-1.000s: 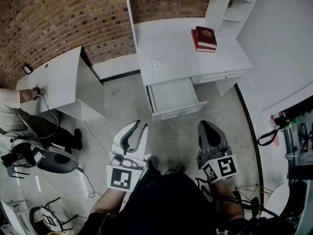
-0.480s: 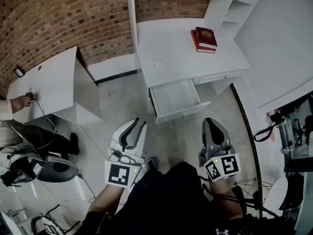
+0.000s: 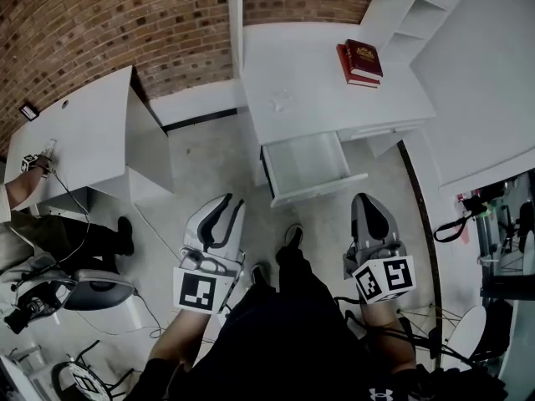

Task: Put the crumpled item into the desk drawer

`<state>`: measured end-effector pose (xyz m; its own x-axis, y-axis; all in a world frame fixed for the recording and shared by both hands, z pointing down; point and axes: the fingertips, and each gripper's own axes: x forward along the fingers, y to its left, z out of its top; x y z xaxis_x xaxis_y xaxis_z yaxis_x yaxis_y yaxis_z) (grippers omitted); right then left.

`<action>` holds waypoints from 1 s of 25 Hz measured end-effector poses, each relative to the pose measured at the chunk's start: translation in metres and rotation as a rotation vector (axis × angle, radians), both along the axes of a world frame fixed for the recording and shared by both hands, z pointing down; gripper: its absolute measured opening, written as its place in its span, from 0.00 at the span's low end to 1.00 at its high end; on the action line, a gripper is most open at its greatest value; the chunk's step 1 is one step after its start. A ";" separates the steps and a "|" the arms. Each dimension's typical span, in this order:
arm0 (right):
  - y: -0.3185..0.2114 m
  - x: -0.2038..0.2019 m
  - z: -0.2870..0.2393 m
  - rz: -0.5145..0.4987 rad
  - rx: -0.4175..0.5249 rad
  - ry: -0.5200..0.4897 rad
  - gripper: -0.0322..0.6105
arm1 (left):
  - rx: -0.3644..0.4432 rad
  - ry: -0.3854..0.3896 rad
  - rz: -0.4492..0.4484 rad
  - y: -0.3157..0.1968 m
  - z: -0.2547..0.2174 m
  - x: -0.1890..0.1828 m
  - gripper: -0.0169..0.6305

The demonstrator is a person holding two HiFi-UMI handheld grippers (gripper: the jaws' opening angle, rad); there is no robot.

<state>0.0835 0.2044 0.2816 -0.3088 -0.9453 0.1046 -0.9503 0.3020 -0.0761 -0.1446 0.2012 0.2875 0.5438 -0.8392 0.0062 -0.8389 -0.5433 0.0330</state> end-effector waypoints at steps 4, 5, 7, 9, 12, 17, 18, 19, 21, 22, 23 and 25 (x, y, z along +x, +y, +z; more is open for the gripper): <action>-0.027 0.000 0.006 -0.032 -0.012 -0.021 0.05 | -0.014 -0.023 -0.029 -0.016 0.003 -0.001 0.16; -0.035 0.000 0.008 -0.038 -0.012 -0.029 0.05 | -0.018 -0.029 -0.036 -0.021 0.004 -0.001 0.16; -0.051 0.001 0.011 -0.049 -0.012 -0.040 0.05 | -0.020 -0.047 -0.046 -0.030 0.007 0.000 0.16; -0.068 0.004 0.016 -0.060 -0.016 -0.055 0.05 | -0.023 -0.070 -0.058 -0.043 0.010 0.003 0.16; -0.097 0.011 0.024 -0.078 -0.034 -0.083 0.05 | -0.041 -0.084 -0.079 -0.068 0.013 0.009 0.16; -0.152 0.034 0.032 -0.096 -0.064 -0.117 0.05 | -0.070 -0.100 -0.096 -0.114 0.015 0.031 0.16; -0.162 0.038 0.033 -0.100 -0.071 -0.126 0.05 | -0.077 -0.099 -0.102 -0.122 0.016 0.035 0.16; -0.172 0.042 0.035 -0.105 -0.078 -0.135 0.05 | -0.083 -0.100 -0.107 -0.130 0.017 0.039 0.16; -0.191 0.049 0.039 -0.118 -0.092 -0.147 0.05 | -0.095 -0.107 -0.118 -0.146 0.020 0.045 0.16; -0.199 0.052 0.043 -0.126 -0.102 -0.152 0.05 | -0.102 -0.112 -0.125 -0.154 0.023 0.048 0.16; -0.208 0.055 0.047 -0.134 -0.114 -0.158 0.05 | -0.109 -0.117 -0.132 -0.161 0.025 0.051 0.16; -0.224 0.060 0.055 -0.144 -0.136 -0.163 0.05 | -0.120 -0.127 -0.144 -0.175 0.031 0.056 0.16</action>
